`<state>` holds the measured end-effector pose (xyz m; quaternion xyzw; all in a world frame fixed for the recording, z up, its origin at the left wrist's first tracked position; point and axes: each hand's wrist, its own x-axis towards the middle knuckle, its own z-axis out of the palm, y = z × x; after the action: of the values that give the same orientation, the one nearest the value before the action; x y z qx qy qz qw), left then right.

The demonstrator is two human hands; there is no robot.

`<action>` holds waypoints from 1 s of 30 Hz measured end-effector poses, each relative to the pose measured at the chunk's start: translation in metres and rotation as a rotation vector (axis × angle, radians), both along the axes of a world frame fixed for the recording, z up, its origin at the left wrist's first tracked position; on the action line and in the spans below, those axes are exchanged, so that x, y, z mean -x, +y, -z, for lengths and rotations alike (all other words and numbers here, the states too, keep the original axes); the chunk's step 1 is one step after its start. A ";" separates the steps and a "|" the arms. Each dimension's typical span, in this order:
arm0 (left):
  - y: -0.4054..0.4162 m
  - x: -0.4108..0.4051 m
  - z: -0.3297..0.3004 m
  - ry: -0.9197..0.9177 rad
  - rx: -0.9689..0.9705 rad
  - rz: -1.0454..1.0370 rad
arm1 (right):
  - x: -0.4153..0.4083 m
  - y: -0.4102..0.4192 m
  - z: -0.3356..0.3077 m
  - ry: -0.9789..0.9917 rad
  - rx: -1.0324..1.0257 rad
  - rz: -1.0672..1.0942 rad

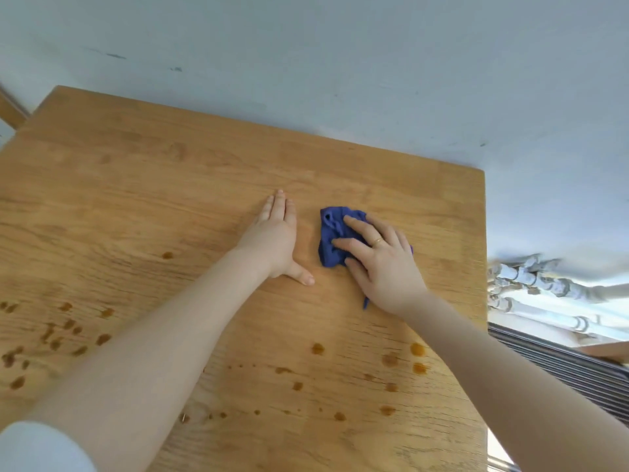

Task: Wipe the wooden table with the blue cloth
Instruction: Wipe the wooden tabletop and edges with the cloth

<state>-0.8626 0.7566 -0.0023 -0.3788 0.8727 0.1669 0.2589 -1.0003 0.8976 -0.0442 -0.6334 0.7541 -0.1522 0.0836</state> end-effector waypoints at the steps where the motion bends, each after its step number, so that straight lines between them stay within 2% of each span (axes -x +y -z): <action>1: 0.000 0.000 -0.001 -0.003 0.000 0.002 | -0.007 0.007 0.000 -0.002 -0.011 -0.032; 3: 0.001 0.000 -0.004 -0.017 0.006 0.008 | -0.001 0.004 0.001 0.057 -0.029 -0.088; 4: 0.000 0.001 -0.004 -0.033 0.009 0.012 | 0.009 -0.005 0.002 0.087 -0.022 -0.040; 7: 0.000 0.006 -0.006 -0.112 0.026 0.031 | 0.038 -0.035 0.001 0.046 -0.050 0.361; 9: -0.001 0.011 -0.007 -0.150 0.029 0.041 | 0.043 -0.047 0.001 0.012 -0.066 0.498; 13: -0.001 0.010 -0.006 -0.134 0.016 0.023 | 0.012 -0.020 -0.003 0.018 -0.008 0.359; 18: 0.001 -0.001 -0.004 -0.014 -0.006 0.031 | -0.012 0.019 -0.005 -0.042 -0.014 0.199; 21: 0.001 -0.005 -0.004 0.059 -0.043 0.049 | 0.014 -0.005 -0.004 -0.010 -0.030 0.300; 25: -0.003 0.001 -0.001 0.022 -0.065 0.066 | 0.069 -0.058 -0.002 -0.023 -0.090 0.537; 27: -0.004 0.004 0.001 0.017 -0.066 0.060 | 0.082 -0.070 0.002 0.001 -0.090 0.572; 30: -0.002 0.004 0.000 0.006 -0.079 0.055 | 0.067 -0.047 0.002 0.035 -0.045 0.531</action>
<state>-0.8661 0.7544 -0.0019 -0.3437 0.8762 0.1952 0.2758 -1.0675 0.8508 -0.0462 -0.4137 0.8984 -0.1412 0.0417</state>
